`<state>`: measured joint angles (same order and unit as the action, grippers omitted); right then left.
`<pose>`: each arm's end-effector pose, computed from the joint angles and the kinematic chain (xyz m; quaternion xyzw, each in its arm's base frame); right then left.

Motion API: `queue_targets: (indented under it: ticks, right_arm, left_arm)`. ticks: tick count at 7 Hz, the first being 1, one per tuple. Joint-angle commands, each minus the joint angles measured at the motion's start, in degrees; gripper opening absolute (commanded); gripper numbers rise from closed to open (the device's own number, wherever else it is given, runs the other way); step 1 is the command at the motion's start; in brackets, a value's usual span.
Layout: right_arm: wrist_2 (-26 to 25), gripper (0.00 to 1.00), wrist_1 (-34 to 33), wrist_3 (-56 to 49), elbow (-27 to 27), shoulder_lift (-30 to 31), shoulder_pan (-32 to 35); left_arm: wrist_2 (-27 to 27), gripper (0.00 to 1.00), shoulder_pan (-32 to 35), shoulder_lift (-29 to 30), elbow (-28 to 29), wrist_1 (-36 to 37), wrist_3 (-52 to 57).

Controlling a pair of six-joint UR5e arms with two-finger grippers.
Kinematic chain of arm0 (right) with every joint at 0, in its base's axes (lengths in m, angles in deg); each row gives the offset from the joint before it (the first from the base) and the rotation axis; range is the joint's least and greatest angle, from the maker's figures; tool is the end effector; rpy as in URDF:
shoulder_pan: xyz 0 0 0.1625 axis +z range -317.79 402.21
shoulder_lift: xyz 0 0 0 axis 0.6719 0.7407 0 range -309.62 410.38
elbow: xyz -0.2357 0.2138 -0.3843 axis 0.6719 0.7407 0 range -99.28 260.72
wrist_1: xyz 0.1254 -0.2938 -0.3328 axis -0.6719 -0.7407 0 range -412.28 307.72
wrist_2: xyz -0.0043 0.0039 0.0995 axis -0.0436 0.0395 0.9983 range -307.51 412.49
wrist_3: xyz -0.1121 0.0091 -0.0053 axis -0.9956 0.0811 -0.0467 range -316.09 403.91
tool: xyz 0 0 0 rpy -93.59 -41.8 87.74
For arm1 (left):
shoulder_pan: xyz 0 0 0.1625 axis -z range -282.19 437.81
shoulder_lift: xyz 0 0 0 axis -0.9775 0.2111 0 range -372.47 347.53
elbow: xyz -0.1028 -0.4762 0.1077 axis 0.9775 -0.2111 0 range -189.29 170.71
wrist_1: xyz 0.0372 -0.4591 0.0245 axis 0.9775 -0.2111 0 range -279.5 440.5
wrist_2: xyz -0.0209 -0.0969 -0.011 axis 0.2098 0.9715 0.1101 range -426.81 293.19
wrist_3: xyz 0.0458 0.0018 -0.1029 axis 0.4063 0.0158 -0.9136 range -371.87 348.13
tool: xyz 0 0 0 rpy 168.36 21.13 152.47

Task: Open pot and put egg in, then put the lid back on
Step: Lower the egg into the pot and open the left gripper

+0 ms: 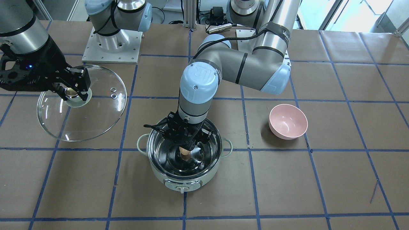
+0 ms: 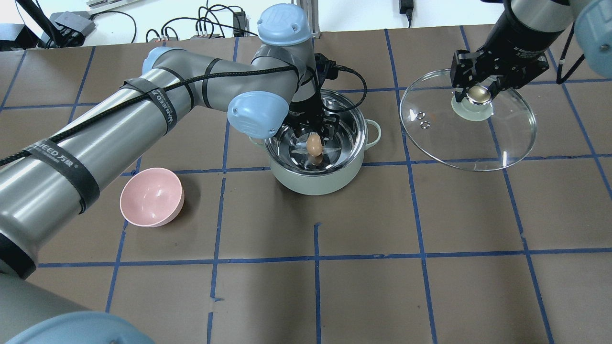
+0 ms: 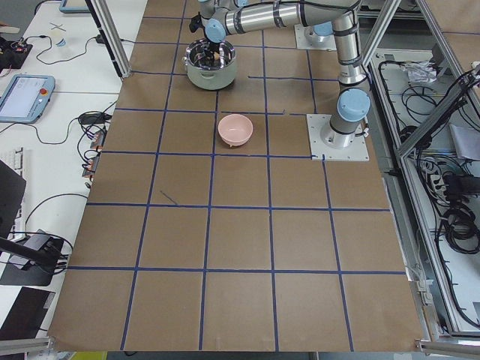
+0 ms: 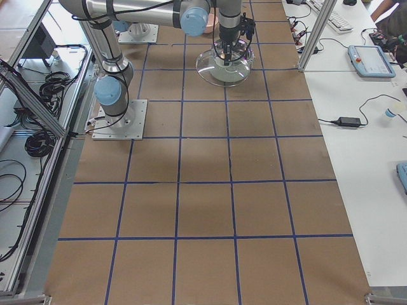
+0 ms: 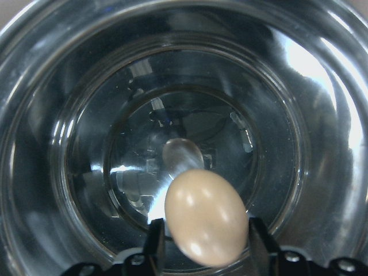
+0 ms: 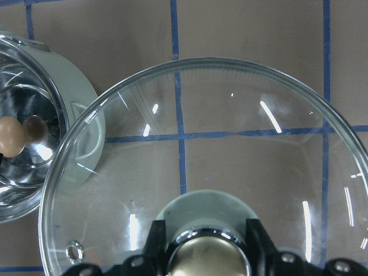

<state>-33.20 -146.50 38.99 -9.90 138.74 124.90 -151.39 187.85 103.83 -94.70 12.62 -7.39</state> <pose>0.0696 -0.5724 0.5351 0.0202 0.9989 -0.0211 0.0355 -0.3860 -0.6382 0.3350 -0.2122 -0.9761 -0.0028 0.0473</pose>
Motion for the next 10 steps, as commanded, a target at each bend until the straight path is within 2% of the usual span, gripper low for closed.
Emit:
queue_targets:
  ticks: [1, 2, 3, 4, 5, 7, 10]
  right_arm:
    - [0.0, 0.21, 0.0, 0.0, -0.44, 0.05, 0.02]
    - [0.18, 0.21, -0.17, 1.3, -0.79, 0.4, 0.54]
    - [0.79, 0.21, -1.48, 5.93, -0.53, -0.47, 2.55]
    - [0.01, 0.21, -7.24, 9.45, -0.27, -3.0, 7.09]
    - [-0.26, 0.21, -12.25, 14.36, 0.34, -6.76, 11.83]
    - [-3.59, 0.22, -14.33, 23.33, 5.42, -12.75, 20.02]
    - [-3.17, 0.23, -15.82, 30.04, 9.04, -17.69, 24.53]
  left_arm:
    - [-1.1, 1.0, -1.22, -9.26, -1.06, -10.34, -0.26]
    - [-1.55, 1.0, -7.06, -18.82, -4.29, -18.17, 0.7]
    - [-5.82, 1.0, -10.86, -25.7, -8.06, -21.47, 2.71]
    - [-10.03, 1.0, -12.46, -28.03, -9.14, -21.07, 3.08]
    - [-10.25, 1.0, -14.13, -29.01, -8.55, -21.41, 2.82]
    - [-9.9, 1.0, -16.17, -29.2, -7.05, -23.0, 2.91]
    - [-9.64, 1.0, -16.44, -29.37, -5.73, -24.39, 2.91]
